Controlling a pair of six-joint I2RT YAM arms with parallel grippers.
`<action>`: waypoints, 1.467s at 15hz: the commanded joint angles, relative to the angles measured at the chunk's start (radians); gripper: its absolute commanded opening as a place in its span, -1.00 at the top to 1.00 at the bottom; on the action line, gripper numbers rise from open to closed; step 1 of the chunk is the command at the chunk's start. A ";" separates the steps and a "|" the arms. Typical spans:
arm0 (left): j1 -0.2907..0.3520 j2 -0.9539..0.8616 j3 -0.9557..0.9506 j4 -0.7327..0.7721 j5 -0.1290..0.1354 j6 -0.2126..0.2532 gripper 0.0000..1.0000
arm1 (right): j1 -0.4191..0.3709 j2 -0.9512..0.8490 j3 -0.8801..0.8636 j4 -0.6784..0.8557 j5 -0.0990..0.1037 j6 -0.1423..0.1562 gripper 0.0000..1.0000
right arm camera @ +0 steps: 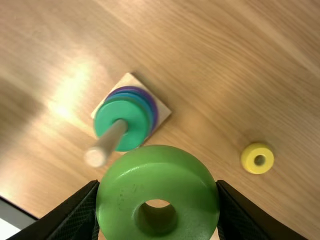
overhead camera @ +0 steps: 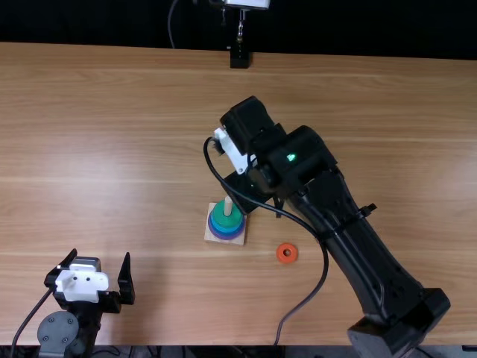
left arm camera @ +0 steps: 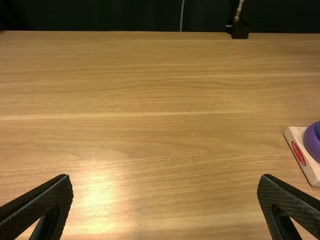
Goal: Build the Hanoi tower: stack the rings onto the peg from bottom to top in this color order: purple, dark blue, light blue, dark green, light green, yellow, orange.
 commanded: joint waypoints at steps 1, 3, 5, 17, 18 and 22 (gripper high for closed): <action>0.005 -0.012 -0.110 -0.075 -0.005 0.007 -1.00 | 0.023 -0.060 0.030 -0.003 -0.009 -0.004 1.00; 0.005 -0.012 -0.110 -0.075 -0.005 0.007 -1.00 | 0.046 -0.060 0.030 -0.003 -0.009 0.003 1.00; 0.005 -0.012 -0.110 -0.075 -0.005 0.007 -1.00 | 0.068 -0.060 0.027 -0.003 -0.009 0.003 1.00; 0.005 -0.012 -0.110 -0.075 -0.005 0.009 -1.00 | 0.074 -0.047 0.020 0.006 -0.009 0.005 1.00; 0.005 -0.012 -0.110 -0.075 -0.005 0.009 -1.00 | 0.074 -0.046 0.020 0.006 -0.009 0.005 1.00; 0.005 -0.012 -0.110 -0.075 -0.005 0.007 -1.00 | 0.074 -0.044 0.017 0.010 -0.009 0.005 1.00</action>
